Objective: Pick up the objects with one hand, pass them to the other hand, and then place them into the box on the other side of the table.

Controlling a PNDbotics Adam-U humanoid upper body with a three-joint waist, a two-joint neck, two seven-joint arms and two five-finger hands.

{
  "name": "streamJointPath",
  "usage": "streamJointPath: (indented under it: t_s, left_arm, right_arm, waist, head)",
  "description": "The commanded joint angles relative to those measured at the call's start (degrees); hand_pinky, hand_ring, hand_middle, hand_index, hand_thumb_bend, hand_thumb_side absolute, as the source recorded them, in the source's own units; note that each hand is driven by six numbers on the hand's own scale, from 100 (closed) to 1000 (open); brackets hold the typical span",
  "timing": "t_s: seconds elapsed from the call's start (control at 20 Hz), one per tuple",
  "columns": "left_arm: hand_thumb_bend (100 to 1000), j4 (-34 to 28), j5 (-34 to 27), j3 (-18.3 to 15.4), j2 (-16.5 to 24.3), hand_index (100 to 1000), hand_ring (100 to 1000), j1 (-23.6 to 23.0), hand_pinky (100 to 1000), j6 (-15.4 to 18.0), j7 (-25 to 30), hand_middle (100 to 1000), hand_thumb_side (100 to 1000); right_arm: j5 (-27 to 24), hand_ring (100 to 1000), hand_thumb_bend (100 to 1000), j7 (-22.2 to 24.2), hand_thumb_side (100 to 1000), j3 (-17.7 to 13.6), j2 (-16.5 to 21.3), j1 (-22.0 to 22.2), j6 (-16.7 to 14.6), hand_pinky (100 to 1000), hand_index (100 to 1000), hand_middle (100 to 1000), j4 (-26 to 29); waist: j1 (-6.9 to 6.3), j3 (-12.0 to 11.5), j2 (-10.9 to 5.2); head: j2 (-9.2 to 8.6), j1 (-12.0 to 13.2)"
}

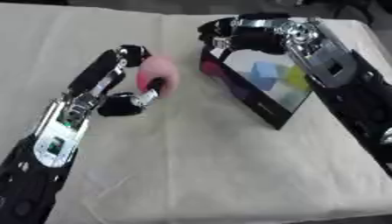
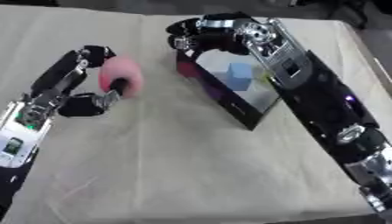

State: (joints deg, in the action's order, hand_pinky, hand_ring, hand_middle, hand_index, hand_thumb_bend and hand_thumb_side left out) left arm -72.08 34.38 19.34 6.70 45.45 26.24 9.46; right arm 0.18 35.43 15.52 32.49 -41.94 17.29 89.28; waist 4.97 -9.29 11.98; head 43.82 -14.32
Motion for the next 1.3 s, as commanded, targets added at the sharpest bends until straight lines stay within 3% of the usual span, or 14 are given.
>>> streamJointPath:
  t_s: [0.05, 0.5, 0.7, 1.3]
  left_arm:
    - [100, -0.14, 0.79, -0.66, -0.51, 511, 650, 1.09, 733, 0.46, -0.73, 575, 518]
    - [100, 0.22, 2.3, -0.92, -2.18, 513, 651, 2.24, 731, 0.81, -1.41, 577, 526]
    - [100, 0.14, 2.85, -0.99, -2.81, 514, 653, 2.94, 731, 1.1, -1.52, 577, 472]
    - [100, -1.03, 3.91, -0.97, -3.73, 517, 652, 3.66, 725, 0.87, -1.81, 578, 448]
  right_arm:
    - [-1.23, 1000, 100, 1.78, 758, -0.22, 0.71, -1.45, -0.28, 770, 1000, 967, 0.08]
    - [-1.91, 1000, 100, 5.89, 732, 0.85, 2.07, -2.56, -1.97, 786, 1000, 975, 0.72]
    - [-1.23, 1000, 100, 7.12, 772, 1.5, 2.24, -2.73, -2.3, 794, 1000, 977, 0.5]
    - [-2.11, 1000, 100, 8.44, 820, 2.03, 2.92, -2.53, -1.24, 794, 1000, 980, 1.04]
  waist:
    - [0.66, -0.06, -1.71]
    - [0.89, -0.33, -1.9]
    - [1.17, -0.5, -2.12]
    - [1.45, -0.67, -2.28]
  head:
    - [0.3, -0.62]
    - [0.3, -1.31]
    - [0.3, -1.55]
    - [0.3, -1.99]
